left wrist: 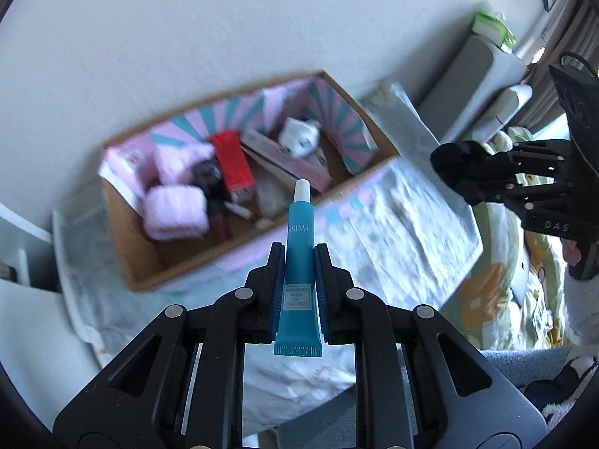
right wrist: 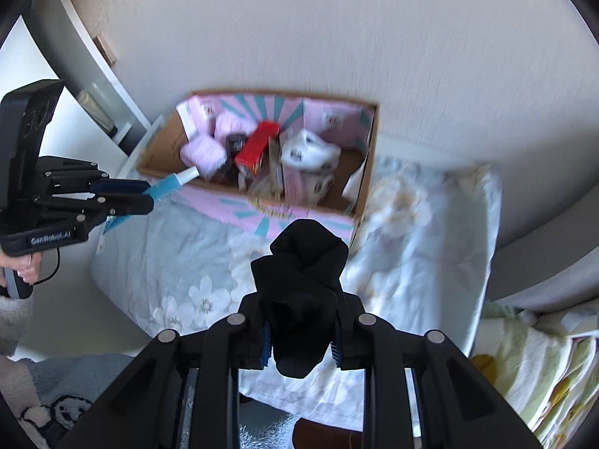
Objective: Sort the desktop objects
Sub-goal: 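Carry the blue tube and black sock over the box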
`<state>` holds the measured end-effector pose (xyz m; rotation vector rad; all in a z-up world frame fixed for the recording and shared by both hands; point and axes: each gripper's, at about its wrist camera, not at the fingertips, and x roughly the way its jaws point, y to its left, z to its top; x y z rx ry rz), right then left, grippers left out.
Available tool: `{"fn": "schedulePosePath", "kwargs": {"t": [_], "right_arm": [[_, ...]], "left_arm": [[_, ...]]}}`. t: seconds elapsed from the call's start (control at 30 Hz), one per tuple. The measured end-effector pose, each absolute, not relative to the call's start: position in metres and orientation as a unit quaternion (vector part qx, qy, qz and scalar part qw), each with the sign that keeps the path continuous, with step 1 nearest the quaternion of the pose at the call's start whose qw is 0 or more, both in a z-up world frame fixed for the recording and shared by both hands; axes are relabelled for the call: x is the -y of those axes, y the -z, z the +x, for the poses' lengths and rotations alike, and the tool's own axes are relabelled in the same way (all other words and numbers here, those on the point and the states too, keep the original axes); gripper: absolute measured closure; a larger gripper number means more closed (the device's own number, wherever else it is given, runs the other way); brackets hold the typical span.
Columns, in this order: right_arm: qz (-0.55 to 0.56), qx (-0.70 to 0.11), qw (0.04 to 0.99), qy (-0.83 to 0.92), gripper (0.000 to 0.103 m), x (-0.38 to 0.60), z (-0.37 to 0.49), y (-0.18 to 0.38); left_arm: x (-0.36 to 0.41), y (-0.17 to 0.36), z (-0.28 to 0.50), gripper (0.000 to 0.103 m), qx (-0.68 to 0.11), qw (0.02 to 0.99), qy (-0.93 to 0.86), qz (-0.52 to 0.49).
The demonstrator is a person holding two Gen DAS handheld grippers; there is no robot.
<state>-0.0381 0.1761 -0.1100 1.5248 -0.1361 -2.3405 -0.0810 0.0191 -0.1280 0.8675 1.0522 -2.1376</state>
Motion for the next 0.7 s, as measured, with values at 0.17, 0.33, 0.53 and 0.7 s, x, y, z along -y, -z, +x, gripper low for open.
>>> {"fn": "schedulePosePath", "kwargs": {"t": [0.17, 0.33, 0.53, 0.7], "right_arm": [[0.535, 0.032, 0.172, 0.826, 0.081, -0.173, -0.066, 0.094], [0.544, 0.030, 0.185, 0.818, 0.081, -0.154, -0.103, 0.099], [0.553, 0.027, 0.205, 0.808, 0.081, -0.125, -0.151, 0.110], [0.586, 0.023, 0.213, 0.781, 0.081, -0.100, -0.185, 0.131]], "left_arm": [[0.013, 0.124, -0.072, 0.089, -0.397, 0.302, 0.804, 0.323], [0.046, 0.130, -0.067, 0.089, -0.402, 0.315, 0.796, 0.325], [0.078, 0.154, -0.076, 0.089, -0.409, 0.321, 0.779, 0.350], [0.093, 0.175, -0.086, 0.089, -0.408, 0.322, 0.764, 0.382]]}}
